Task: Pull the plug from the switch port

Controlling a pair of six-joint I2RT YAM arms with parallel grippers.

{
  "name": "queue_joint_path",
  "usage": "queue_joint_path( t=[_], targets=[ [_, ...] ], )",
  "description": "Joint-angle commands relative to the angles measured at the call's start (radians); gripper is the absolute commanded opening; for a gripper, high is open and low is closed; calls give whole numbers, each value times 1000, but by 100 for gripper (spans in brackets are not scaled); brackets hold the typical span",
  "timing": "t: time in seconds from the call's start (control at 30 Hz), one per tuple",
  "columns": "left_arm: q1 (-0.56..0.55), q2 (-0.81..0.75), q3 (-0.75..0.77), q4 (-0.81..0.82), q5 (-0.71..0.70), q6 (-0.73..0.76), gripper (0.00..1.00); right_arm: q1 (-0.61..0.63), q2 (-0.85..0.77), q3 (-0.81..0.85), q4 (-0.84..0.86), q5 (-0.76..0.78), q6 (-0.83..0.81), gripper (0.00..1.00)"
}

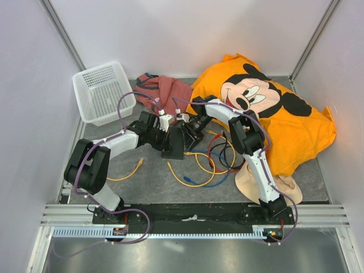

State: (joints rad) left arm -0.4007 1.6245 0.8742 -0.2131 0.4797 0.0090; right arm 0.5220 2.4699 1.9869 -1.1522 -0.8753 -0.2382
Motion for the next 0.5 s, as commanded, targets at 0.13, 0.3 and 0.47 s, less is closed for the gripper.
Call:
queue_joint_path(
  t=[0.13, 0.3, 0.47],
  targets=[
    [-3, 21, -6, -32, -36, 51, 10, 13, 43, 41, 129, 114, 11, 46],
    [-1, 23, -6, -37, -41, 57, 10, 15, 52, 36, 129, 122, 5, 44],
    [-3, 31, 0, -37, -39, 55, 10, 15, 49, 30, 118, 102, -18, 38]
  ],
)
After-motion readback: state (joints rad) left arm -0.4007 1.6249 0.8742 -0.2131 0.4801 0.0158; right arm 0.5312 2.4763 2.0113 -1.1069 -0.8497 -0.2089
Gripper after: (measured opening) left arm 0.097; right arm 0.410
